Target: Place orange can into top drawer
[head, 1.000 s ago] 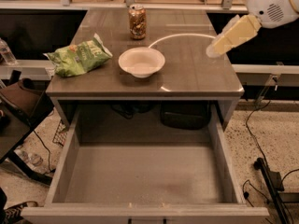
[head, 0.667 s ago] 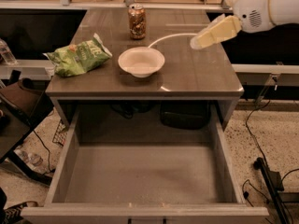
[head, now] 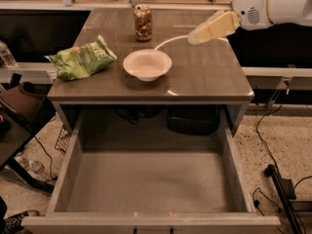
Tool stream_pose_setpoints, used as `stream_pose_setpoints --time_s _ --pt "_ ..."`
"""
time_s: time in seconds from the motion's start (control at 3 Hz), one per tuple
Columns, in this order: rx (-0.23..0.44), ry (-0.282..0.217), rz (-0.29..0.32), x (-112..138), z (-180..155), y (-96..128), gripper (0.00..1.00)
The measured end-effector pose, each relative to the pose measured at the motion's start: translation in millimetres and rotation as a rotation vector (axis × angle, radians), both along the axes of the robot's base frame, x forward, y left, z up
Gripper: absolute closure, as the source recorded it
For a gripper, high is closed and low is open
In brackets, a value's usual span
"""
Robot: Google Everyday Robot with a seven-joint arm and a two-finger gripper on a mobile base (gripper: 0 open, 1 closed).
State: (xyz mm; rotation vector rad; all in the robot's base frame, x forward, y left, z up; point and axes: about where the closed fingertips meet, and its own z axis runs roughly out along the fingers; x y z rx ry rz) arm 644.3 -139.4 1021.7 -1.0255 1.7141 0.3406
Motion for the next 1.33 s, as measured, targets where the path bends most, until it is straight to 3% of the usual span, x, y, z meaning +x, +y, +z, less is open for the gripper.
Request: stream_pose_setpoints --time_s 0.33,1.0,1.33 --pt "0.016 0.016 -0.014 30.4 -12.0 14.7 0.00" --pt "0.093 0.026 -0.010 121.4 -38.5 93.1 0.00" --pt "0.100 0.024 -0.038 153.9 -50.1 118.1 0.00"
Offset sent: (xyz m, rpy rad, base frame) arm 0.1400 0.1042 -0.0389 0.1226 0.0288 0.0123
